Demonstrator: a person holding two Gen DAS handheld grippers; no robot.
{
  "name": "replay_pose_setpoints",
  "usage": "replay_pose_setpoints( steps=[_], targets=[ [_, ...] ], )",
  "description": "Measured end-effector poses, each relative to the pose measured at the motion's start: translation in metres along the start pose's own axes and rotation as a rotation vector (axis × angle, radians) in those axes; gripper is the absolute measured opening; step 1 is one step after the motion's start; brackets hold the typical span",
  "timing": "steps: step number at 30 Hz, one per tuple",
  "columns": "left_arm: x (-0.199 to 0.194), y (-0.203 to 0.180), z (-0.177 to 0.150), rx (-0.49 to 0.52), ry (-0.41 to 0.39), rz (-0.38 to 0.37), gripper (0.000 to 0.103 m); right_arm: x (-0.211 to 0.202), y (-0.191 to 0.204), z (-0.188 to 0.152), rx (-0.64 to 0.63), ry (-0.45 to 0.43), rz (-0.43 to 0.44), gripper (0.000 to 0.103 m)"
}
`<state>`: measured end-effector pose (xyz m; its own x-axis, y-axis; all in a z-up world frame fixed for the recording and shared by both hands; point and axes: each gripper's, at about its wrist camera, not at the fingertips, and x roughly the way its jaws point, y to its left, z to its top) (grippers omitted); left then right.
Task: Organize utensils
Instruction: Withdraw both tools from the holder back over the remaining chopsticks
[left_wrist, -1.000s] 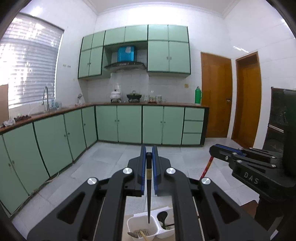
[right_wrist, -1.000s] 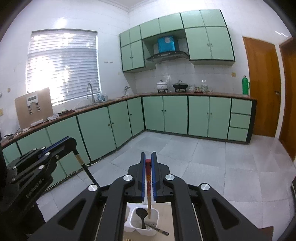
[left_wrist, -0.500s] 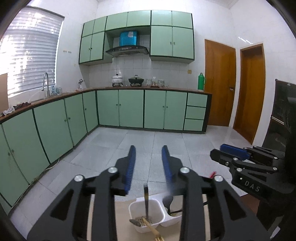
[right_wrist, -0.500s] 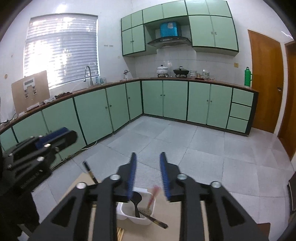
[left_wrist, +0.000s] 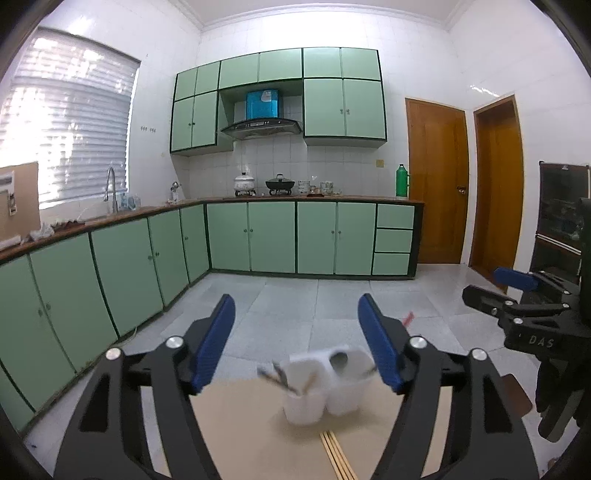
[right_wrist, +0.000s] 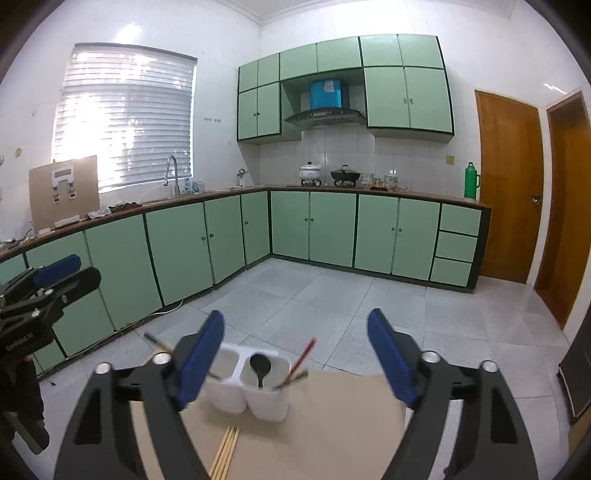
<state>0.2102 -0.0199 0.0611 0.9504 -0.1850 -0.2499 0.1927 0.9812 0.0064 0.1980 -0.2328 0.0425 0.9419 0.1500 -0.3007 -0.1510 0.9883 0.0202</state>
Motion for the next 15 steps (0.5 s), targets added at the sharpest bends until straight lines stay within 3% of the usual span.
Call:
replay_pose_setpoints(
  steps=[7,15],
  targets=[
    [-0.035,0.004,-0.079,-0.038,0.114,0.013,0.074,-0.034,0.006,-0.062,0.047,0.058,-0.002,0.087],
    [-0.045,0.018,-0.177,-0.02,0.343,0.065,0.074,-0.039,0.019,-0.146,0.095,0.218,-0.005,0.087]
  ],
)
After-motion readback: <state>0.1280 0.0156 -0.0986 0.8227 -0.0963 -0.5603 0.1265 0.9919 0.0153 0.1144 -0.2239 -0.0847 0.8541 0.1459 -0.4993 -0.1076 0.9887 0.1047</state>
